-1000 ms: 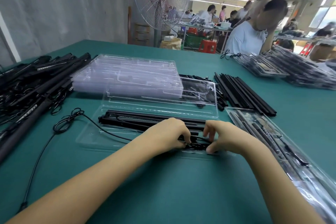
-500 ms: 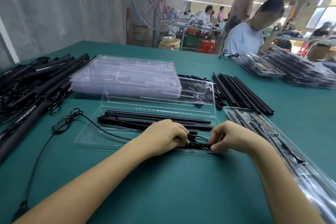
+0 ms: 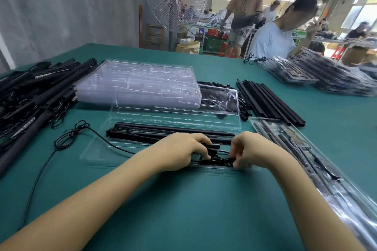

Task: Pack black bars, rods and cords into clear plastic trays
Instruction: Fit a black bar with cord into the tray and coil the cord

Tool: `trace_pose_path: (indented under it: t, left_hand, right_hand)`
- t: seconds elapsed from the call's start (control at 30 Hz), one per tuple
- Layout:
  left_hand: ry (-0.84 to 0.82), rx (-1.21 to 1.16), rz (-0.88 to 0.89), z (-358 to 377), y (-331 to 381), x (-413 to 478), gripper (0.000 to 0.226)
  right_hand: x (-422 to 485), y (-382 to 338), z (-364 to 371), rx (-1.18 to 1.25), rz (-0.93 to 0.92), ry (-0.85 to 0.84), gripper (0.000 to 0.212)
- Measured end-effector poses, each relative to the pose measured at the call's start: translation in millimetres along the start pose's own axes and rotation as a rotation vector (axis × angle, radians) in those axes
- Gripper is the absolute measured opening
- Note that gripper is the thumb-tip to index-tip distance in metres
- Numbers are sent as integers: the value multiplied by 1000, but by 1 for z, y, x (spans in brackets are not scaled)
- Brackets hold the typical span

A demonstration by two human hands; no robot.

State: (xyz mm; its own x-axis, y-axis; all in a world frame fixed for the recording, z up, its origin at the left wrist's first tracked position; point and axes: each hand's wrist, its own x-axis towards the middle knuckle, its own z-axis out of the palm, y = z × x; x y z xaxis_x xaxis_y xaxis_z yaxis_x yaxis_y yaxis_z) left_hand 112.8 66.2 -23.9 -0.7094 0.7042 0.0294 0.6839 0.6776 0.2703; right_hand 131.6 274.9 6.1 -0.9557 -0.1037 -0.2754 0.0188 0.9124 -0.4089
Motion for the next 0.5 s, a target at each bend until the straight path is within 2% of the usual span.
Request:
trace_pose_path:
  t: [0.17,0.33,0.5]
  left_hand:
    - [-13,-110,-17,2,-7,-2,62]
    - [119,-196,-2,6,-9,-2,33]
    - [188,-221,-29,6,-9,5,21]
  right_hand:
    - [6,-1,-4,-9,48,-17,26]
    - [7,0,-9,6,38,-42,26]
    - [5,-2,-3,-36,20,25,28]
